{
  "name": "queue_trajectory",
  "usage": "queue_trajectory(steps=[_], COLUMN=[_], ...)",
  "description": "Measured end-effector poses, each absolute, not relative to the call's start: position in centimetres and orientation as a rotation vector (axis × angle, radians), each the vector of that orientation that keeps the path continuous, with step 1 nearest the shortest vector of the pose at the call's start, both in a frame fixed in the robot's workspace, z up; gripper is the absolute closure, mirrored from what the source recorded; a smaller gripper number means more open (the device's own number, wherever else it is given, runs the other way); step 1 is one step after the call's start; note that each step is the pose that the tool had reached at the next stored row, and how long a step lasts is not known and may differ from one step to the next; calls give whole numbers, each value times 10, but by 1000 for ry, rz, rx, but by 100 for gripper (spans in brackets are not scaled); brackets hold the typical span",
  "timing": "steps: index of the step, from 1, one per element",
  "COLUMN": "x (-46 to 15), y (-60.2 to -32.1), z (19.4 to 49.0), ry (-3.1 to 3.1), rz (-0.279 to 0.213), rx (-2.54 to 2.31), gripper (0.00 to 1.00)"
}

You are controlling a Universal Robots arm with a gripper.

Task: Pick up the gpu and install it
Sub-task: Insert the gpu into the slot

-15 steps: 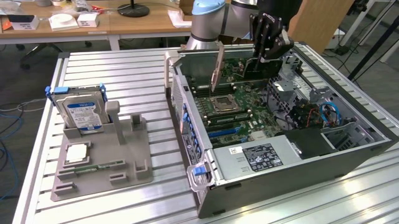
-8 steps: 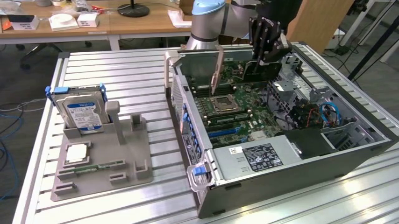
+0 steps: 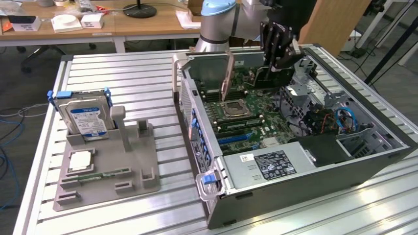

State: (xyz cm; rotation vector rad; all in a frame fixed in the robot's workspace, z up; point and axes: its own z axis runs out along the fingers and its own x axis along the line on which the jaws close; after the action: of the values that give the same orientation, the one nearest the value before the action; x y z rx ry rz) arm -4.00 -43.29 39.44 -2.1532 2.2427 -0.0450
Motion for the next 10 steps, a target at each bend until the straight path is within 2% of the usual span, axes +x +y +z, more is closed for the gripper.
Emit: queue_trajectory(steps=[10], x=[-40], y=[-433], z=[387], ry=[2240], rz=[-50], rx=[-2151], gripper=[74])
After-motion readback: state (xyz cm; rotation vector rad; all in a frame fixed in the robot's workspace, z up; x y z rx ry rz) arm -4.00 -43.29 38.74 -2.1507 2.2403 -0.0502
